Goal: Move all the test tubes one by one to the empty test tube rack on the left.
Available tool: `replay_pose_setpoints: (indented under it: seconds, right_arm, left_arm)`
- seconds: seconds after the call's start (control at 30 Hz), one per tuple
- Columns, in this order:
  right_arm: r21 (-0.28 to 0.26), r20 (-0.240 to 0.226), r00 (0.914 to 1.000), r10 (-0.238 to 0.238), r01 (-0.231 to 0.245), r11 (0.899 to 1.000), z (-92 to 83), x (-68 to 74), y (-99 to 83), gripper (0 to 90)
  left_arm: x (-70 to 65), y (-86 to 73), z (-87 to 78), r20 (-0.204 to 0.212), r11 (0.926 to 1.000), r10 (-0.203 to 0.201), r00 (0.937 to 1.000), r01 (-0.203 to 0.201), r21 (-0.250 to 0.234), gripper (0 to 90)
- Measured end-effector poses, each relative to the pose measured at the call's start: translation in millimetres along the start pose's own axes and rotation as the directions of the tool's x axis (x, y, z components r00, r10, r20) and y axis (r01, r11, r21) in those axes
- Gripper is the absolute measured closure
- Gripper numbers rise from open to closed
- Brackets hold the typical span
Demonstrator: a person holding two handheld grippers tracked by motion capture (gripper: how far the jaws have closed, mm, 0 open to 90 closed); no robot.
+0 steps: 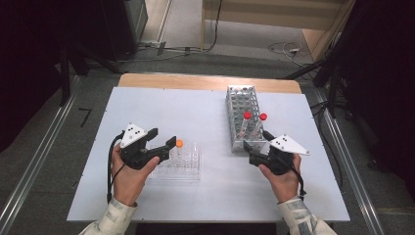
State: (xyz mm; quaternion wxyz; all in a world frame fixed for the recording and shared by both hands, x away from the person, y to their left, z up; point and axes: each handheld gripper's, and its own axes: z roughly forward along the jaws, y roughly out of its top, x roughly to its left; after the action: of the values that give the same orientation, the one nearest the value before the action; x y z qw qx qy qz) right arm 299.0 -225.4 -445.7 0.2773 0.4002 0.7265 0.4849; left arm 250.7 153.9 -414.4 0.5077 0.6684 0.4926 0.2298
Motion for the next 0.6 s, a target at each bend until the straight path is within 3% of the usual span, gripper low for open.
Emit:
replay_pose_setpoints:
  seconds: [0.2, 0.33, 0.6]
  right_arm:
    - [0.001, 0.067, 0.9962, 0.055, -0.055, 0.998, 16.0, -17.6, 0.5, 21.1]
    - [-0.002, 0.089, 0.9941, 0.063, -0.063, 0.998, 22.8, -23.0, 1.7, 22.5]
    - [0.005, 0.118, 0.9909, 0.066, -0.067, 0.998, 39.7, -38.2, 3.9, 43.8]
  left_arm:
    - [-1.1, -0.3, 1.0, 0.004, 1.0000, 0.003, 1.0000, -0.003, 0.002, 27.3]
    - [-1.8, 0.0, 0.6, 0.003, 1.0000, 0.004, 1.0000, -0.004, -0.006, 27.3]
    - [-1.7, 0.4, 0.4, 0.002, 1.0000, 0.005, 1.0000, -0.005, -0.007, 27.3]
